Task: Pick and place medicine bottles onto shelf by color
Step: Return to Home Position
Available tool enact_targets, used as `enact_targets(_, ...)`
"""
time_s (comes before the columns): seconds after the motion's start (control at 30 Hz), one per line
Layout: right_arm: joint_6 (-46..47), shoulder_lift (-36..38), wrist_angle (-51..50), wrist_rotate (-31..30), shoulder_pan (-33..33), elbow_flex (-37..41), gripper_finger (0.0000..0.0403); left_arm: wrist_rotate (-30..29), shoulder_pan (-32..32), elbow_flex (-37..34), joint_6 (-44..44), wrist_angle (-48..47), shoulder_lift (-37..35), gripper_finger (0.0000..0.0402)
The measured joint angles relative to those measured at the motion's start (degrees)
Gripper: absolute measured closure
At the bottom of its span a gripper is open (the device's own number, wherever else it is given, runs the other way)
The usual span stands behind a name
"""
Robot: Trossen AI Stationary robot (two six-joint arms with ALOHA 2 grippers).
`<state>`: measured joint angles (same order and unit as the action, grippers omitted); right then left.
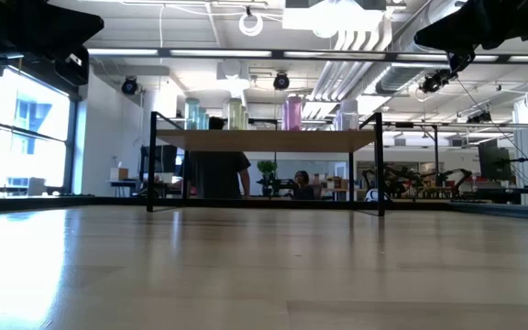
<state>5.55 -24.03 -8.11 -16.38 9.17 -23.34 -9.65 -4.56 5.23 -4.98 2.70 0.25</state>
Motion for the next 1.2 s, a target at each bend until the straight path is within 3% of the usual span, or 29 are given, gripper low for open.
enact_targets(0.43,-1.1,8.8,3.4,0.0,-0.5,6.7,0.0382,0.1,0.0,0.0,0.9,0.1,0.0,0.0393)
enact_targets(0.8,0.1,11.5,12.9,0.0,-0.5,17.1,0.0382,0.0,0.0,0.0,1.1,0.1,0.0,0.0391)
enact_targets(1.2,2.3,12.2,13.1,0.0,-0.5,19.2,0.0382,0.0,0.0,0.0,1.1,0.1,0.0,0.0390)
